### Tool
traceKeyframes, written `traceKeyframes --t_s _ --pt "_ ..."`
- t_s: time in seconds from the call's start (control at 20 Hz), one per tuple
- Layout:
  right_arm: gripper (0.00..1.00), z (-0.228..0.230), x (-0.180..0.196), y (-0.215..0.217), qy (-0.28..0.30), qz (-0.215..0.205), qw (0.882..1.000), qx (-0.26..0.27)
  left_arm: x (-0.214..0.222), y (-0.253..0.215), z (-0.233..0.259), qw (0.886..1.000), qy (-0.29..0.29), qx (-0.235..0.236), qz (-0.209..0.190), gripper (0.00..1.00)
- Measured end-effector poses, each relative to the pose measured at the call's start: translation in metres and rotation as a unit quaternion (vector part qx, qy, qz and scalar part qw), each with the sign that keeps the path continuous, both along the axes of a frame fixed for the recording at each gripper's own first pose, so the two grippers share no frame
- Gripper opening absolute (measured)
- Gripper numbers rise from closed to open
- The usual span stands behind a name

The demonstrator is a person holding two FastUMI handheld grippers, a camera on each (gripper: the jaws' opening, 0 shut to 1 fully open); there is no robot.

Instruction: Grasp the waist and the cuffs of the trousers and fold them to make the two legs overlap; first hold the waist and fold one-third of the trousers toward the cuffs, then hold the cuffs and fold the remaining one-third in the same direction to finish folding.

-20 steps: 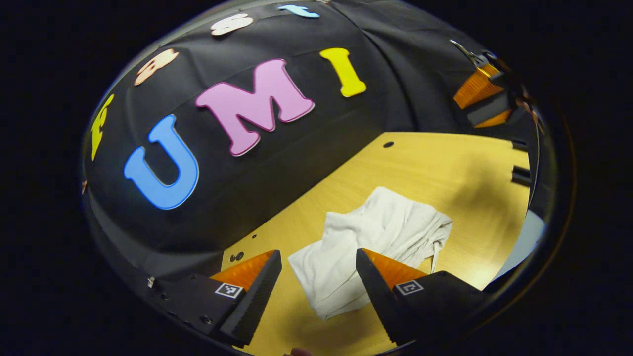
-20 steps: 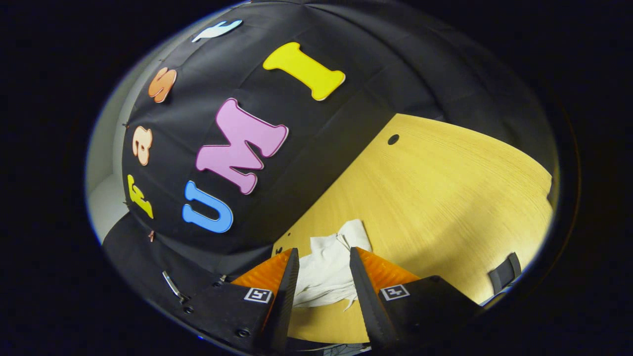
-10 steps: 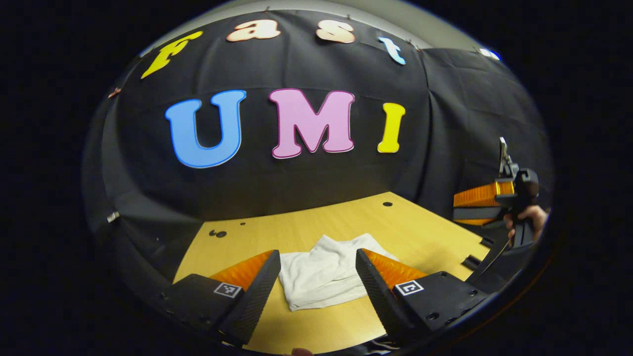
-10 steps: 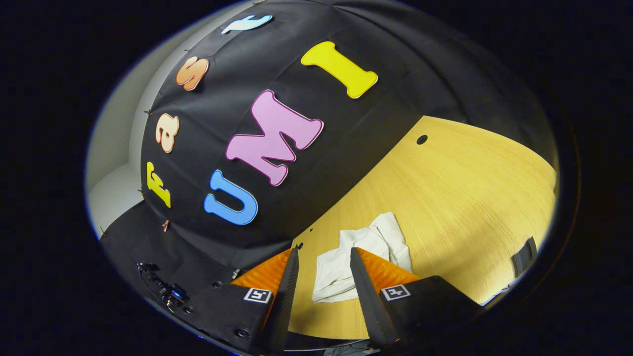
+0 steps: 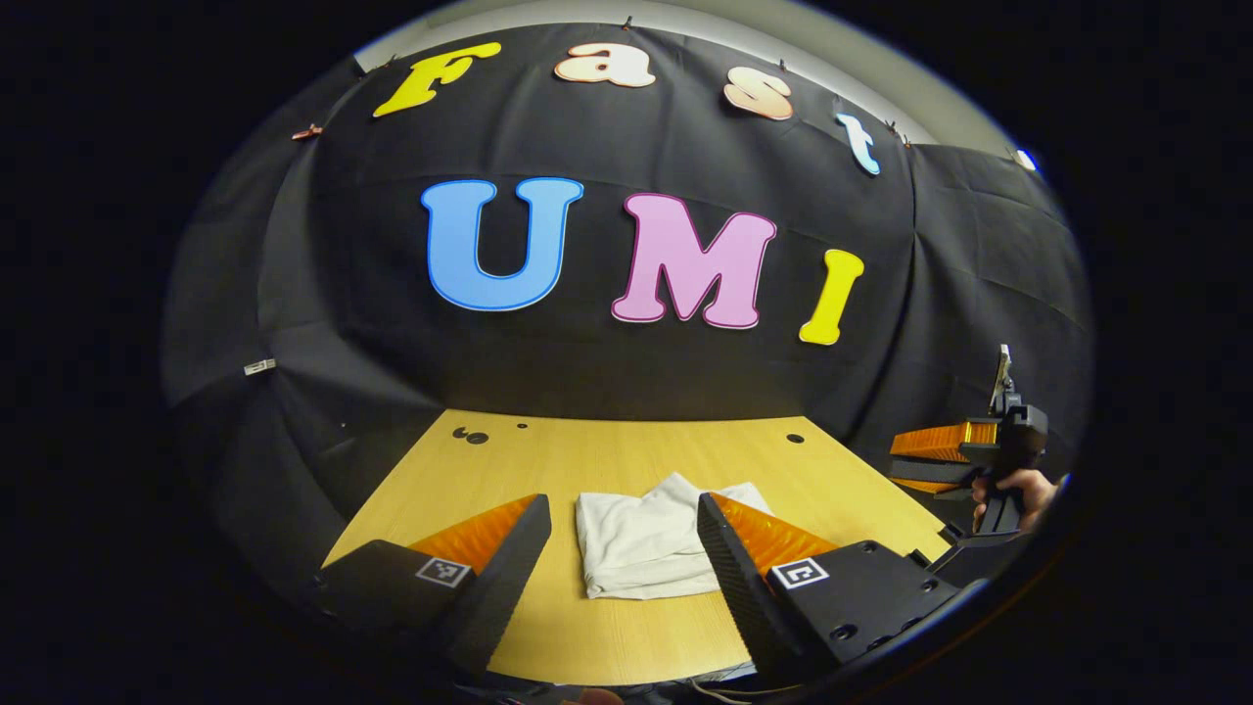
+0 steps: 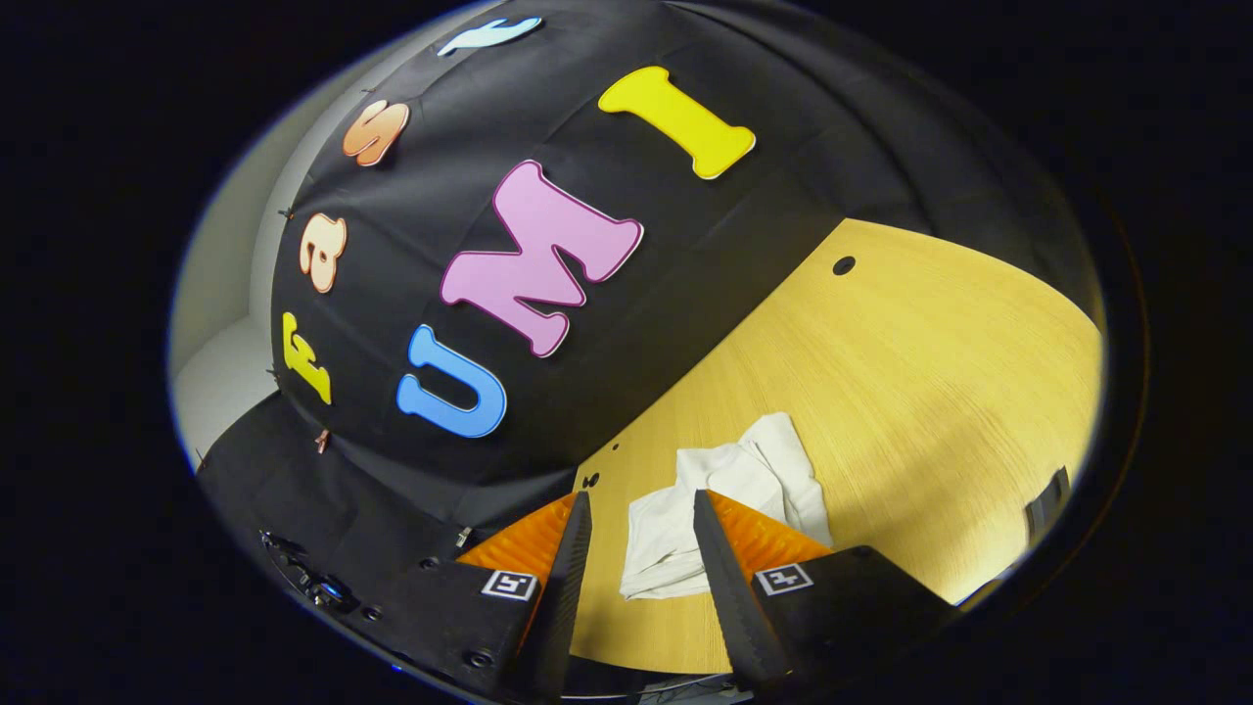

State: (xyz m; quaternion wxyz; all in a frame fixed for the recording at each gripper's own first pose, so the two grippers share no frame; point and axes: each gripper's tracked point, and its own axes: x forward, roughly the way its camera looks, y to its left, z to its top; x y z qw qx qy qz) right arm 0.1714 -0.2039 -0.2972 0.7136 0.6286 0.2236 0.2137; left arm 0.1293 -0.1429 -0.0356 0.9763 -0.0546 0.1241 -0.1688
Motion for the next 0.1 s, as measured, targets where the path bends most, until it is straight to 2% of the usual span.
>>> traceKeyframes --t_s 0.1 --pt "0.65 0.0046 0.0 0.0067 0.003 0.001 1.0 0.007 -0.0032 0.0067 -0.0019 1.0 0.004 0.003 0.003 0.96"
